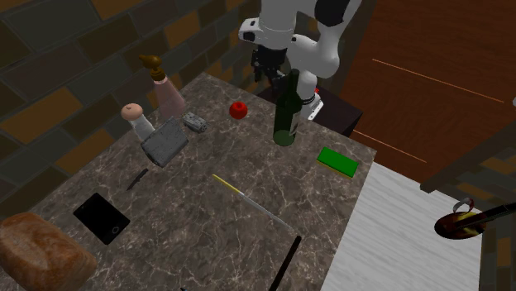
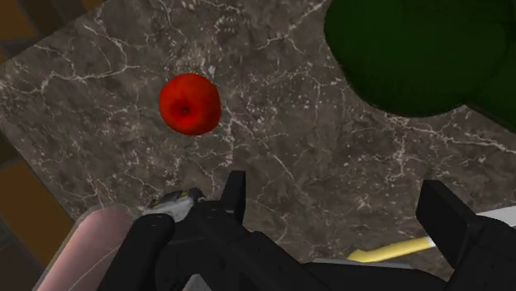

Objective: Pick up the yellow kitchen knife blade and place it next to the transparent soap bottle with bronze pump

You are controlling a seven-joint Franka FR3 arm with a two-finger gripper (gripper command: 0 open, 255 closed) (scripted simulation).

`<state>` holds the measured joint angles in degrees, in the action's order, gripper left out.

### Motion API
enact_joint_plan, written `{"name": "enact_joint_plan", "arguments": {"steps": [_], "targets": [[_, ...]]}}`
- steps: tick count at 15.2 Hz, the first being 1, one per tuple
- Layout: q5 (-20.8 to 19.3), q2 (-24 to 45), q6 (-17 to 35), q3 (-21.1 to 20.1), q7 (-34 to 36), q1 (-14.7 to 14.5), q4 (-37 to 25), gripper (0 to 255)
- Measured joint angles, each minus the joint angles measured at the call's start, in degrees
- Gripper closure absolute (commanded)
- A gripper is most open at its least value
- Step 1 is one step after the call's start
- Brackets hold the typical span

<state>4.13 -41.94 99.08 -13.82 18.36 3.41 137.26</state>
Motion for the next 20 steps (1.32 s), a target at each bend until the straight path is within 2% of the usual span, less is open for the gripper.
{"name": "enact_joint_plan", "arguments": {"steps": [5,11,16,20], "targets": [[3.7,6.9,5.9,-8.1,16.1,2.4,-0.6,0],[4.1,18.4,13.1,-16.8,34.9,7.1,-4.7,0],[0.0,30.3,18.2,-23.6,52.4,11.0,-10.3,0],[-6.9,41.8,21.2,-26.8,67.7,12.5,-16.3,0]]}}
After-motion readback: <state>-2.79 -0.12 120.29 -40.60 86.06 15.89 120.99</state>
